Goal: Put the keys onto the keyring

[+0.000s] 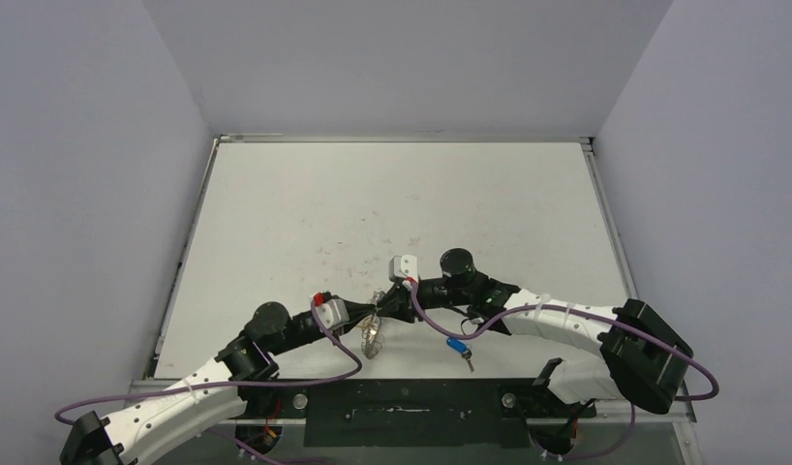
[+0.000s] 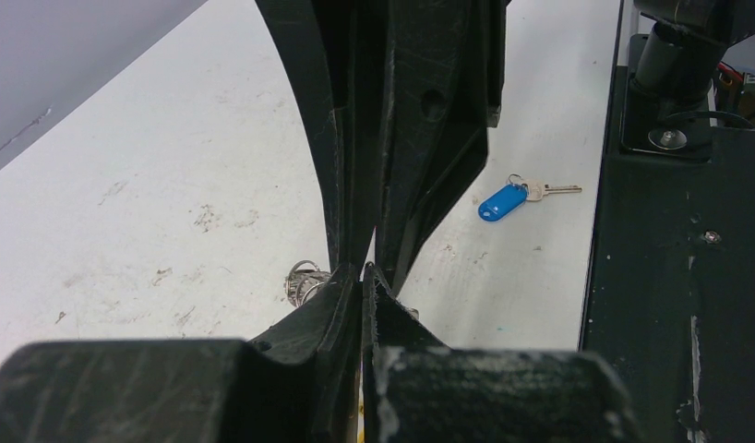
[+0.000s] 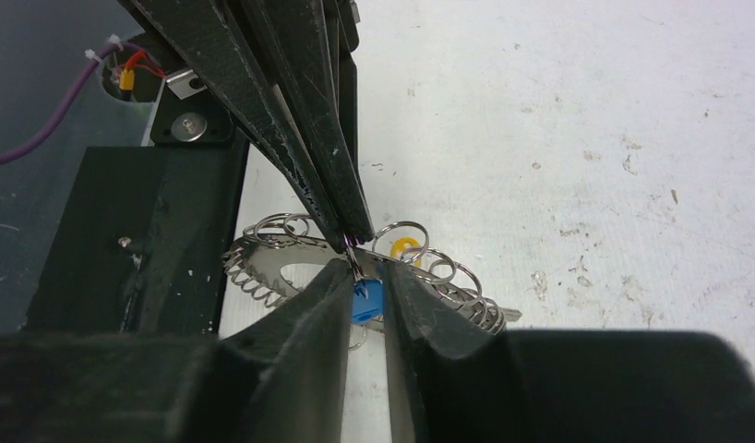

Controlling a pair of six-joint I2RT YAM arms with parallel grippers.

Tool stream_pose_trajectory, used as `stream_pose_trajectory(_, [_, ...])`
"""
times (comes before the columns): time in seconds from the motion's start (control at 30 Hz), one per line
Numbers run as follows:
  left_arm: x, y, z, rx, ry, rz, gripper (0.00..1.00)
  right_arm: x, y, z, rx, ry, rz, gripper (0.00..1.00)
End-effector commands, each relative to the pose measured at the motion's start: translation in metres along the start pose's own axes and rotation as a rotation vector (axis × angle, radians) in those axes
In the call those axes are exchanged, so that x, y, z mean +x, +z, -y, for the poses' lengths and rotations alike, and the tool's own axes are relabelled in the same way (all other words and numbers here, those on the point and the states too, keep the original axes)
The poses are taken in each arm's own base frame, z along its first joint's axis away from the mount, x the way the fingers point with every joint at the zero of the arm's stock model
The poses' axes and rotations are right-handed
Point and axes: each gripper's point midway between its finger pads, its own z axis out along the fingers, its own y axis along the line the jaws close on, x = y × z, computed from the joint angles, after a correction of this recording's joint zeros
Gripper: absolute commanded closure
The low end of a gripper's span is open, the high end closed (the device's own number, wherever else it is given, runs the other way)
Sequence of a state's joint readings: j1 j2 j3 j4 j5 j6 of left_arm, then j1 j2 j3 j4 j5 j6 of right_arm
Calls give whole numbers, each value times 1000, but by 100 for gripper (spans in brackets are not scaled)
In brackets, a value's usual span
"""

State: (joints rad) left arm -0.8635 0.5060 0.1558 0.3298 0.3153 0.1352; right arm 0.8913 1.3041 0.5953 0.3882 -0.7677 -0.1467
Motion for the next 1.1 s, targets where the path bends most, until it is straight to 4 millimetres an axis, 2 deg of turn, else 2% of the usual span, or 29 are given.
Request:
stream_pose_trajectory(0.0, [-22,3,1,14,13,76,100,-29,9,3,-25,-59,69,86])
stream_pose_trajectory(0.07, [-22,3,1,13,14,76,100,-27,9,2,-29,-56,55,100])
stream_pose_trajectory(0.43, [-22,2,0,3,8,77,99,-22,-10,4,15,-83,-62,100])
stream_pose_trajectory(0.5, [-22,2,-2,-9,0,71,77,-14,-15,8,40,-69,-127,100])
stream_pose_trajectory(0.6, [-21,1,-5,-28,-11,61,60,1,-24,13,71,-39,-247,100])
stream_pose_trajectory(0.67, [-20,1,-7,-43,-20,52,52,13,-31,17,96,-10,-327,100])
stream_pose_trajectory(0.87, [-15,0,-10,-66,-46,22,44,35,-50,31,190,85,-454,100])
stream_pose_trajectory(1.07, [-10,-1,-13,-89,-78,-3,38,58,-71,55,321,200,-464,100])
